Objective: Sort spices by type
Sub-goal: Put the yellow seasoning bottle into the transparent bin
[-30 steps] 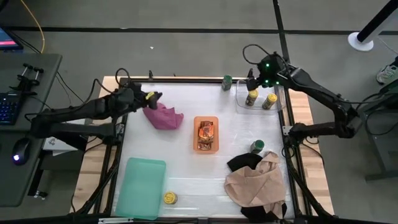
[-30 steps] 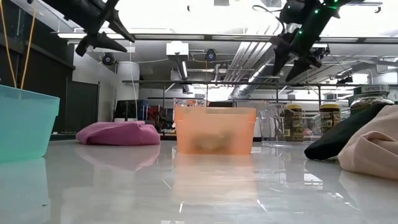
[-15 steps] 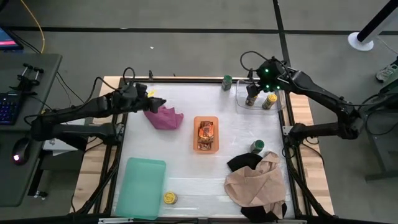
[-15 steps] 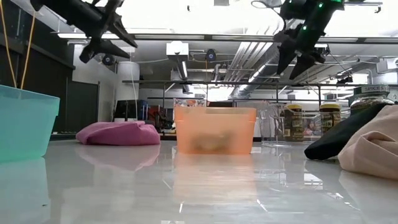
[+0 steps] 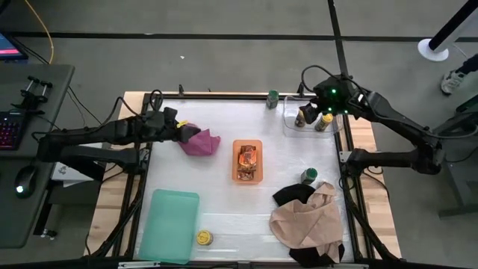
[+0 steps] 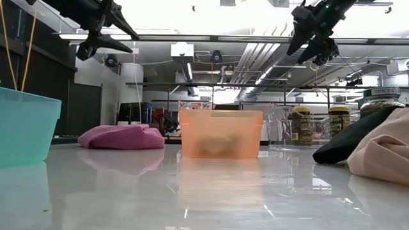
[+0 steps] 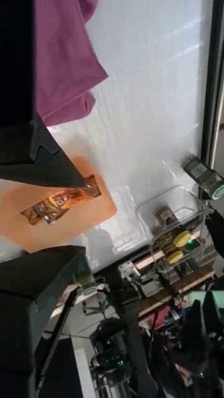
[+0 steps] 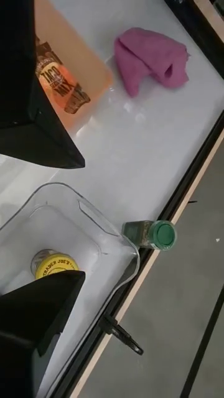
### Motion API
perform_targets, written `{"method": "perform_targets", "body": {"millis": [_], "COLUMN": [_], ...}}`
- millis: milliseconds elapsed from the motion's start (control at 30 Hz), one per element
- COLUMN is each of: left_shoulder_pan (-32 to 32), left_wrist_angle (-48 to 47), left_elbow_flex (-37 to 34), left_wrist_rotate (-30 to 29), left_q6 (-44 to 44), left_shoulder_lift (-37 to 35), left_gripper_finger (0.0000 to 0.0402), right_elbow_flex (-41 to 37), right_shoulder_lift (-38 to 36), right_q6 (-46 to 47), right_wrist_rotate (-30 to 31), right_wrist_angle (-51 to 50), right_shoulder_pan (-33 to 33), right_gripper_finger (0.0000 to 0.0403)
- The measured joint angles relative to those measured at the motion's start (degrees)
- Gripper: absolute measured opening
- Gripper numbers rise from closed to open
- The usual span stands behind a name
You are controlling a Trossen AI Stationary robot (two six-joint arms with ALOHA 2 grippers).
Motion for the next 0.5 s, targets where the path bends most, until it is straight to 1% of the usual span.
{"method": "perform_targets", "body": {"millis": [200,267,333,400,433,500], "left_shoulder_pan": [-0.2,-0.2,-0.2,-0.1,-0.2,-1.1], "left_wrist_angle": [0.1,0.6,2.5,5.5,7.3,10.7], "left_elbow_flex": [0.0,0.0,0.0,0.0,0.0,0.0], "left_wrist_rotate": [-0.1,-2.0,-5.3,-6.1,-5.4,-1.2], "left_q6": [0.1,2.1,6.0,12.0,14.2,16.5], "left_shoulder_lift": [0.0,0.2,1.2,2.3,2.7,3.2], "left_gripper_finger": [0.0147,0.0147,0.0147,0.0147,0.0147,0.0147], "right_elbow_flex": [0.0,0.0,0.0,0.0,0.0,0.0], "right_shoulder_lift": [0.0,0.0,0.0,0.0,0.0,0.0], "right_q6": [-0.5,0.3,0.4,-1.4,-1.8,-1.8], "right_wrist_rotate": [-0.1,-0.3,-0.7,-2.2,-2.8,-3.4], "right_wrist_angle": [-0.7,1.3,7.4,15.2,19.0,26.3], "right_shoulder_pan": [0.0,0.0,0.0,0.1,0.3,1.0], "right_gripper_finger": [0.0275,0.0275,0.0275,0.0275,0.0275,0.0275]}}
